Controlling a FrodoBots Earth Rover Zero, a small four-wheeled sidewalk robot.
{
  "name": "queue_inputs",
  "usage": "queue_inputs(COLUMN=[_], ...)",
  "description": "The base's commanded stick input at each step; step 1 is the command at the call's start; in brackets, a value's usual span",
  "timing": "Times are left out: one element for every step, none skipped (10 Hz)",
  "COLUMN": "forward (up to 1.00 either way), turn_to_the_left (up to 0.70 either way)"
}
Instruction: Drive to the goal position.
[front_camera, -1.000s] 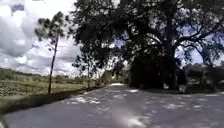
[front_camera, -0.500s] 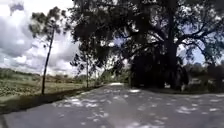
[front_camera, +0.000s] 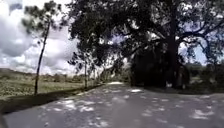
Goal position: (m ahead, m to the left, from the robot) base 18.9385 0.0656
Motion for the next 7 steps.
queue_inputs(forward=[0.70,0.70,0.70,0.70,0.70,0.70,0.70], turn_to_the_left=[0.00,0.00,0.00,0.00,0.00,0.00,0.00])
